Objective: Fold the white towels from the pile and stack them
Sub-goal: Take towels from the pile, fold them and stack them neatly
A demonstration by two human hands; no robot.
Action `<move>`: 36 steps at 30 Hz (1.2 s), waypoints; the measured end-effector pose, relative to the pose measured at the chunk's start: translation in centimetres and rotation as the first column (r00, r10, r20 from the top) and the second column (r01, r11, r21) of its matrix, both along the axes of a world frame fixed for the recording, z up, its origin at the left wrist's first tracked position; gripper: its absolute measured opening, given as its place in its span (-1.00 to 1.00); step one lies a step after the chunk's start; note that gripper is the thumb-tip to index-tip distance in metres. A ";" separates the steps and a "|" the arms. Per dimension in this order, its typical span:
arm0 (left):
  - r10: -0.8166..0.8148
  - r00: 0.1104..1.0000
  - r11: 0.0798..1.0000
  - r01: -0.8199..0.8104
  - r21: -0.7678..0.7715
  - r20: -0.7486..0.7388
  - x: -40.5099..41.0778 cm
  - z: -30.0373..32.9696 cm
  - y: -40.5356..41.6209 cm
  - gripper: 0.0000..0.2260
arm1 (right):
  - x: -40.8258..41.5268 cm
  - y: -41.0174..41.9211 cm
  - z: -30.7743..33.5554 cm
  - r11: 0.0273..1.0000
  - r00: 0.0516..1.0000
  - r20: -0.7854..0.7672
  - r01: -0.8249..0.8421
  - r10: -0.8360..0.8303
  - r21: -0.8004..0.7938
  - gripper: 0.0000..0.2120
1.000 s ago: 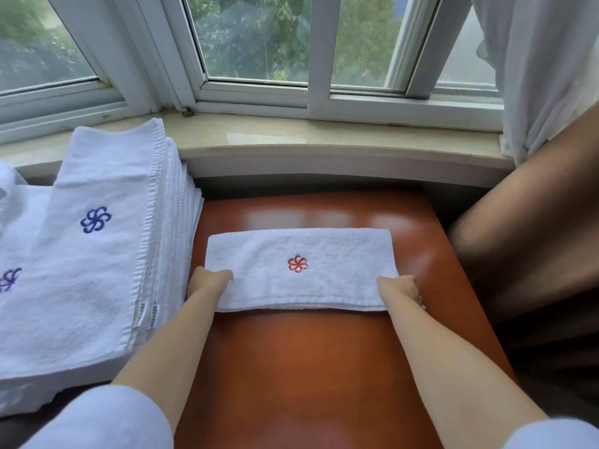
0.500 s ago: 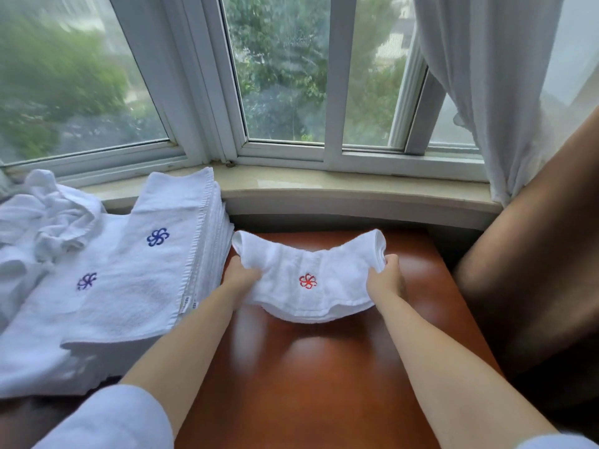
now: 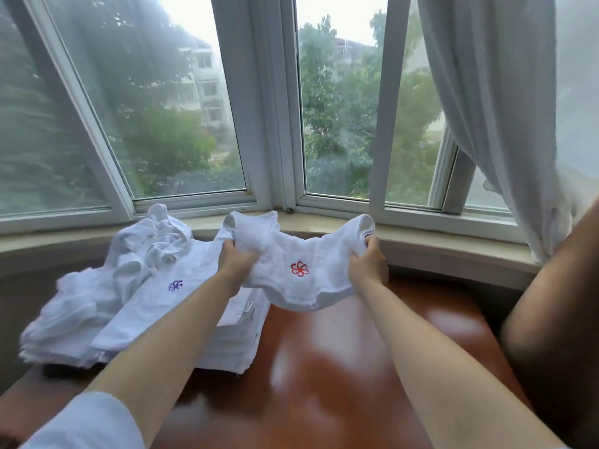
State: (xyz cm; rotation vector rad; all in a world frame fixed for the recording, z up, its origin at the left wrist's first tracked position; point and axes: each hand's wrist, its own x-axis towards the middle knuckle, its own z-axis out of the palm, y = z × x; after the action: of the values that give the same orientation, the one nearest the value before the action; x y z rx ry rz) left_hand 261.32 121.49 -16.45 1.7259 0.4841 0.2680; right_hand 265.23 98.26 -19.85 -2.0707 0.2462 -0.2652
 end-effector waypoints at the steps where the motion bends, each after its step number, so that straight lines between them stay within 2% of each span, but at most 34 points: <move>1: 0.016 1.000 1.000 -0.016 -0.007 0.020 -0.2 0.4 0.9 -0.47 | 0.0 0.9 0.4 1.000 1.000 0.020 -0.006 0.006 -0.004 -0.72; 5: 0.087 0.991 0.996 -0.088 0.003 0.102 0.1 1.3 5.7 -0.63 | 0.8 5.5 2.2 0.999 0.995 0.089 -0.043 0.045 -0.020 -0.80; 8: 0.154 0.971 0.988 -0.157 -0.001 0.183 0.8 2.0 10.5 -0.66 | 2.2 10.4 3.7 0.996 0.980 0.173 -0.093 0.094 -0.013 -0.84; 10: 0.191 0.956 0.981 -0.194 -0.008 0.221 1.2 2.0 13.8 -0.68 | 3.3 14.4 4.4 0.993 0.972 0.205 -0.104 0.115 -0.064 -0.81; 14: 0.224 0.948 0.975 -0.220 -0.046 0.226 1.7 1.2 20.6 -0.71 | 5.2 23.6 5.1 0.981 0.954 0.244 -0.145 0.174 -0.132 -0.71; 17: 0.274 0.936 0.961 -0.257 -0.105 0.221 1.4 0.8 25.4 -0.65 | 6.4 30.1 5.1 0.962 0.939 0.253 -0.186 0.234 -0.200 -0.73; 19: 0.313 0.934 0.938 -0.275 -0.210 0.173 0.9 0.1 27.9 -0.61 | 7.1 33.6 5.0 0.952 0.934 0.240 -0.211 0.263 -0.222 -0.77; 22: 0.329 0.941 0.846 -0.258 -0.467 0.075 -0.3 -1.8 30.1 -0.76 | 8.2 37.3 4.2 0.941 0.934 0.212 -0.232 0.286 -0.247 -0.81; 25: 0.227 0.963 0.743 -0.267 -0.614 -0.144 -1.5 -5.0 30.7 -0.82 | 9.1 39.5 2.6 0.917 0.934 0.171 -0.249 0.312 -0.312 -0.80; 27: 0.088 0.952 0.678 -0.273 -0.683 -0.293 -2.8 -7.6 30.3 -0.89 | 9.6 40.5 1.1 0.888 0.933 0.118 -0.278 0.340 -0.365 -0.77; 29: -0.045 0.905 0.676 -0.284 -0.680 -0.423 -4.3 -10.1 30.2 -0.84 | 10.0 41.3 -0.4 0.859 0.926 0.066 -0.318 0.373 -0.401 -0.75; 30: -0.030 0.884 0.676 -0.326 -0.661 -0.467 -4.7 -11.3 30.6 -0.76 | 10.2 41.6 -1.1 0.850 0.923 0.046 -0.330 0.381 -0.411 -0.75; 31: 0.055 0.867 0.679 -0.397 -0.618 -0.496 -4.9 -12.3 31.4 -0.65 | 10.5 41.8 -1.7 0.846 0.925 0.034 -0.330 0.378 -0.418 -0.75; 33: 0.363 0.796 0.658 -0.587 -0.471 -0.485 -4.5 -13.5 34.0 -0.45 | 11.2 41.9 -2.5 0.858 0.942 0.019 -0.297 0.336 -0.419 -0.74; 34: 0.468 0.762 0.653 -0.639 -0.406 -0.447 -4.0 -13.7 35.5 -0.41 | 11.7 41.8 -2.8 0.865 0.953 0.001 -0.275 0.303 -0.420 -0.73; 36: 0.502 0.764 0.730 -0.626 -0.274 -0.405 -3.0 -13.3 37.6 -0.49 | 12.5 41.6 -3.3 0.857 0.967 -0.069 -0.248 0.244 -0.451 -0.71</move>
State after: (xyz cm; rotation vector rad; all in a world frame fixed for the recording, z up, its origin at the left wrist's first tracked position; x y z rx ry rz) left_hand 258.33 159.11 -29.78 1.1757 1.2311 0.3159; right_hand 277.73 139.89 -23.16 -2.5437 -0.0917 -0.1648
